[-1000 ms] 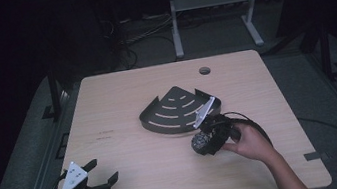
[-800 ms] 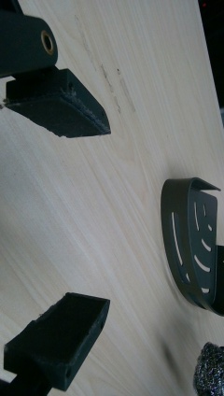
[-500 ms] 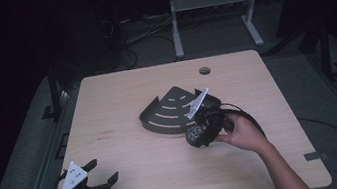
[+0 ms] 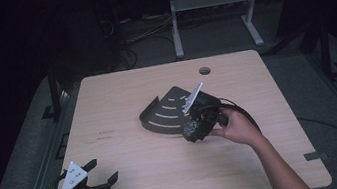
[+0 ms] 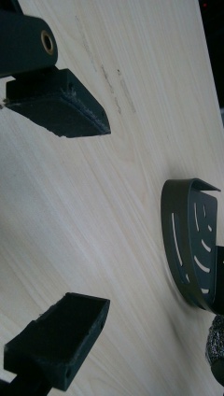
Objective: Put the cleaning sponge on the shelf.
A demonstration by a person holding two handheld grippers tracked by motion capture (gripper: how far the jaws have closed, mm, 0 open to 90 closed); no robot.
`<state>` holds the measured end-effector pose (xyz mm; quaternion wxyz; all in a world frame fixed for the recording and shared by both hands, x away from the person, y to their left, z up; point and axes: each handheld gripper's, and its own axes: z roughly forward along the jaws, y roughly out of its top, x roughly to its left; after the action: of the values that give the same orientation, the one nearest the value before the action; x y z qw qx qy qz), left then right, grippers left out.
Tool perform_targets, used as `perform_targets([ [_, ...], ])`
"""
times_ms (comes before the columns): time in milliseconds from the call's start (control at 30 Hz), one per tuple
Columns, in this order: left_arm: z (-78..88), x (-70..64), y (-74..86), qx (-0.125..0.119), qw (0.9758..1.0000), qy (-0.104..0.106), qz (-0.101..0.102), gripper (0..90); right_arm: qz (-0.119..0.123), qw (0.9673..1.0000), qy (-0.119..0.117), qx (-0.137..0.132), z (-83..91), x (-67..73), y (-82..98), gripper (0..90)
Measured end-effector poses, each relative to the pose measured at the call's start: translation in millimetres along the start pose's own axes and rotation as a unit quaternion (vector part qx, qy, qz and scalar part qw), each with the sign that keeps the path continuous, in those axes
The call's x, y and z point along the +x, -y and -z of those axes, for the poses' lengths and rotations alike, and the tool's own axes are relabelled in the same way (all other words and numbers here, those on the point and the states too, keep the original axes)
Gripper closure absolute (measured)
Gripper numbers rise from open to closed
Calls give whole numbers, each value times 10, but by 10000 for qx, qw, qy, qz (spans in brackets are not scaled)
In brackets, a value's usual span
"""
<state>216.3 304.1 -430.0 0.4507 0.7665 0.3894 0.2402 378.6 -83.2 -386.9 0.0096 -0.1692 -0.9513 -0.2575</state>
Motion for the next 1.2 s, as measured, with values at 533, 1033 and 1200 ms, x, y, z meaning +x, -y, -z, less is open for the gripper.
perform_targets([
  [533, -6, 14, -4, -15, 10000, 13, 35, 133, -79, 10000, 29, -17, 3, -218, -206, 321],
  [1033, -20, 0, -12, -33, 10000, 57, 50, 133, -192, 9998, 109, 16, -30, -423, -394, 320],
  [1200, -56, -23, -26, -25, 10000, 94, 6, 133, -407, 9991, 107, -2, -80, -554, -349, 320],
])
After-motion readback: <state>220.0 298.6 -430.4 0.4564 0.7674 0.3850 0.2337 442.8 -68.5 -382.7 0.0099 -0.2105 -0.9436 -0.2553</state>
